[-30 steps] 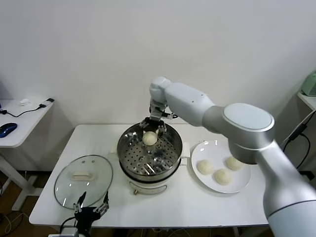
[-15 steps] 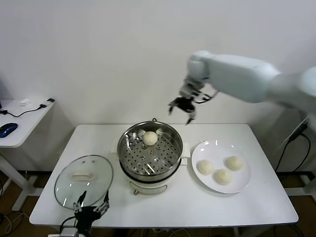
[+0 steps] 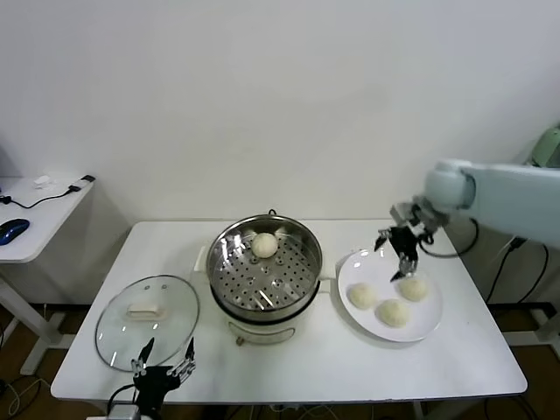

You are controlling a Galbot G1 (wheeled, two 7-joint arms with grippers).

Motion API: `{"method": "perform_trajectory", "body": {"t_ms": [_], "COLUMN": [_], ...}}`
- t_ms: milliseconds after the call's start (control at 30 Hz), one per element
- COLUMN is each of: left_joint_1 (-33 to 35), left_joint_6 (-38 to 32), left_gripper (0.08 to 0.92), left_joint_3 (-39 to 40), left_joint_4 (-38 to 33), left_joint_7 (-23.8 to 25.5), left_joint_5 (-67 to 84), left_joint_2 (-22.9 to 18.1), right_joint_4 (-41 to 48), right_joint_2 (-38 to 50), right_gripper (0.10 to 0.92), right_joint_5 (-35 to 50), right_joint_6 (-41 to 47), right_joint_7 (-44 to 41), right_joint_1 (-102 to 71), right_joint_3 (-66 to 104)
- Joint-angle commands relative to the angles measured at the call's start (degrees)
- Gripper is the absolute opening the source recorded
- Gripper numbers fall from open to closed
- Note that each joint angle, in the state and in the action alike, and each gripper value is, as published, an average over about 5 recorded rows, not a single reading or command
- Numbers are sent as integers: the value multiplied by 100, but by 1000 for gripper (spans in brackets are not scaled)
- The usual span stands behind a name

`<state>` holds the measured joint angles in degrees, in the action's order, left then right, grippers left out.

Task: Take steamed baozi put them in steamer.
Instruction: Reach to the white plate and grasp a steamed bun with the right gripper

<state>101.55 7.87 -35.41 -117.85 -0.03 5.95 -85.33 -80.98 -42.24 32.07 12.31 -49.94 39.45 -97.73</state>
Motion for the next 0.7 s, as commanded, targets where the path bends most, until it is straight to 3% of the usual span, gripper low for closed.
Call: {"method": "perform_trajectory", "body": {"t_ms": [33, 700], "left_joint_1": [52, 165], "left_joint_6": [-6, -48], "left_gripper": [823, 823], "left_joint_3": [6, 7], "left_joint_4": [-34, -34], "left_joint_7": [-1, -7], "left_joint_5": [-7, -9], "left_joint_2": [-22, -19], "right_joint_4": [300, 1509], "right_joint_2": [80, -940], "right_gripper": [823, 810], "right_joint_5": [-159, -424], "right_joint_6": [1038, 1004], "right_joint_7": [528, 566], "right_joint_1": [-1600, -2258], "right_joint_3": [1020, 1473]}}
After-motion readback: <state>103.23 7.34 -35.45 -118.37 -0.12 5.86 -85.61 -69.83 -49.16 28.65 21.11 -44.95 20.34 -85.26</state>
